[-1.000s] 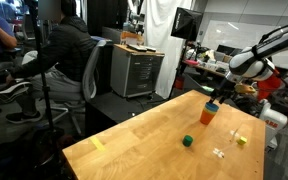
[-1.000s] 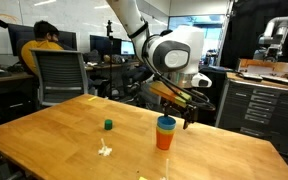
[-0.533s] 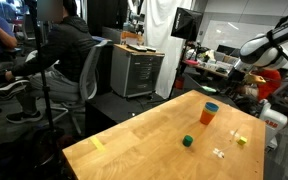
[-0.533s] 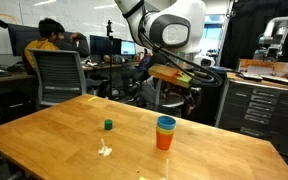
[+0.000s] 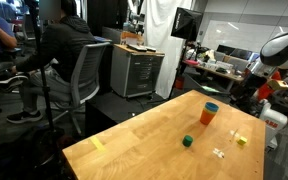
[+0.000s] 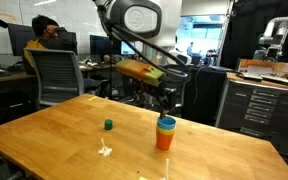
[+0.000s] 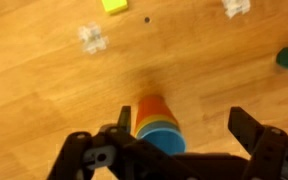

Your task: Stack the cups into the orange cup

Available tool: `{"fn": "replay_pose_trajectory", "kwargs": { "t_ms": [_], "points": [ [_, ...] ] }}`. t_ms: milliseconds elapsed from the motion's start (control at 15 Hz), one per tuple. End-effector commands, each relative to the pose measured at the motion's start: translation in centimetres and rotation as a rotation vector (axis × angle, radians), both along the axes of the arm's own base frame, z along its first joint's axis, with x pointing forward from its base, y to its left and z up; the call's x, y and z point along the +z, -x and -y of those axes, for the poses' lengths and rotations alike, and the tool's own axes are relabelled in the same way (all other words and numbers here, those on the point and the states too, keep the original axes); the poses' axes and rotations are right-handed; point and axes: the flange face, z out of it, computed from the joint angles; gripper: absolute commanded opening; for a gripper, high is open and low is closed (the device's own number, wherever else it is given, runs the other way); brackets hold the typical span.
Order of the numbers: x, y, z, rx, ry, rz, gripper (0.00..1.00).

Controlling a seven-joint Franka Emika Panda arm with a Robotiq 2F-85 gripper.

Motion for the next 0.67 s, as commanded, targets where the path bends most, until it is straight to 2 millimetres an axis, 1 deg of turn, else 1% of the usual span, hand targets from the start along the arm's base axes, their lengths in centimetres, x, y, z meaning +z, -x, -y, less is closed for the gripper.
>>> {"fn": "replay_pose_trajectory", "kwargs": {
  "t_ms": [0, 267, 333, 467, 600],
  "points": [
    [-2.2, 4.9, -4.9, 0.094, -0.022, -0.073, 1.00],
    [-6.7, 8.9, -9.3, 0.181, -0.039, -0.196, 1.00],
    [-6.4, 6.8, -7.7, 0.132, -0.059, -0.186, 1.00],
    [-7.7, 8.2, -9.2, 0.161, -0.059, -0.215, 1.00],
    [-7.8, 8.4, -9.4, 0.164, -0.060, -0.218, 1.00]
  ]
}}
